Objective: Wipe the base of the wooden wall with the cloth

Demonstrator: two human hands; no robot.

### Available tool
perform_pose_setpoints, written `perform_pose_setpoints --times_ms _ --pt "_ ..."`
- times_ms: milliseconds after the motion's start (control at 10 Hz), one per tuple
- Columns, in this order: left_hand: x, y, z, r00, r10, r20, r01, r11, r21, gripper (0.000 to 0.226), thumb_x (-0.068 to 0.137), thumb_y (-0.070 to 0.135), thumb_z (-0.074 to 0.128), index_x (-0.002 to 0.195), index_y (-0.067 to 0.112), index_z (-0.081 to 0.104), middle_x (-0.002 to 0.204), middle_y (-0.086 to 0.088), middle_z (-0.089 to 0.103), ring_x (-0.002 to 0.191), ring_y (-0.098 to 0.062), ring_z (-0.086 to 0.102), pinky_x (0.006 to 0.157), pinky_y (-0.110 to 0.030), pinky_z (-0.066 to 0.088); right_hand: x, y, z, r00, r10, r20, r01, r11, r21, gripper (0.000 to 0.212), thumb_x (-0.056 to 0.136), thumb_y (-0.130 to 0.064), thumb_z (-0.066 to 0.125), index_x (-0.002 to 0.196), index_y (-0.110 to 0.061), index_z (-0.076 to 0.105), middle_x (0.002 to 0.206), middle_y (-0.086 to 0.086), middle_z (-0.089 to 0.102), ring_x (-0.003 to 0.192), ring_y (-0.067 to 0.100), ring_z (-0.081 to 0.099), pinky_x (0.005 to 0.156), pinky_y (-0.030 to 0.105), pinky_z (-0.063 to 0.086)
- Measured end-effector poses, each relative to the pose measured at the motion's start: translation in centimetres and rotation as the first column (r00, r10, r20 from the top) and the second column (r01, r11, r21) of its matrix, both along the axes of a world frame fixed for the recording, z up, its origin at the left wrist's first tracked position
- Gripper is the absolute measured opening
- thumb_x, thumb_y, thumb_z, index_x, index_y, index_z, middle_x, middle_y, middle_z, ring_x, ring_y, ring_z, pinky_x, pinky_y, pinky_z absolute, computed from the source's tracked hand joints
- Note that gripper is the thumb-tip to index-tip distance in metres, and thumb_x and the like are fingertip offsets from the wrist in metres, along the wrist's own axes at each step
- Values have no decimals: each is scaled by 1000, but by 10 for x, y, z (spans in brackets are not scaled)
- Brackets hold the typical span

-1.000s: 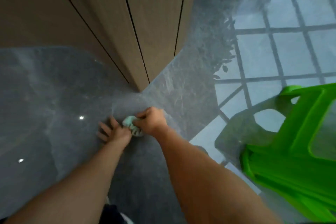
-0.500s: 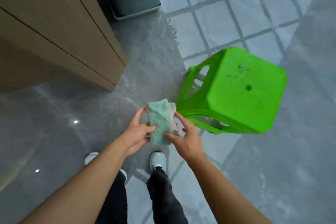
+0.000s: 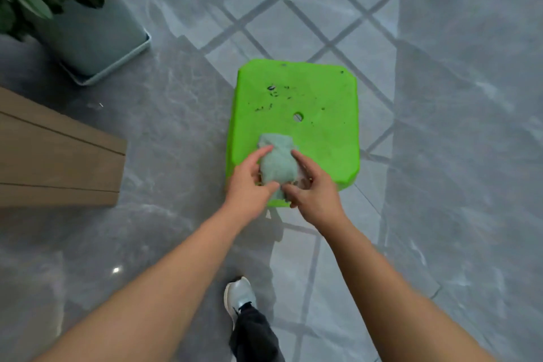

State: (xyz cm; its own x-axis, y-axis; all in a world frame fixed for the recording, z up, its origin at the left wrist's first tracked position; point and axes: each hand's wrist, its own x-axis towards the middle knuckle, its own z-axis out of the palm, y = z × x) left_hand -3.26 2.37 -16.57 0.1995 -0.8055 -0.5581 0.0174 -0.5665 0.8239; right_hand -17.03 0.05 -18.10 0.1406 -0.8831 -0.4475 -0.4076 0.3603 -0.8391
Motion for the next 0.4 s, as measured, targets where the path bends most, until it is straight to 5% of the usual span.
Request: perform_pose_setpoints --times_ms 100,200,300,400 --pt "15 -17 -25 864 -40 503 63 998 -28 59 79 7 71 132 28 58 115 -8 60 89 -24 66 89 -32 52 24 -25 -24 956 75 -284 -155 950 -273 62 80 -6 67 138 -18 50 108 13 52 87 22 54 85 23 42" --pt "28 -13 -29 720 -379 581 298 925 234 59 85 23 66 138 42 49 121 -18 62 110 -36 61 98 -42 49 31 -32 -32 818 244 -520 -379 909 -170 55 88 -28 58 140 -32 41 102 14 42 95 34 50 84 39 49" --pt "38 -10 -16 593 -619 515 459 785 416 74 85 31 62 148 47 28 142 -16 51 128 -36 53 104 -45 46 26 -39 -16 700 407 -586 -461 885 64 65 87 -34 59 144 -39 28 115 23 45 106 42 46 93 47 46" --pt "54 -2 10 487 -683 545 485 730 482 66 87 35 59 148 33 34 144 -16 48 131 -36 49 106 -46 44 31 -31 16 615 306 -726 -457 889 -13 59 88 -29 54 142 -31 31 116 21 43 105 42 44 84 48 46"
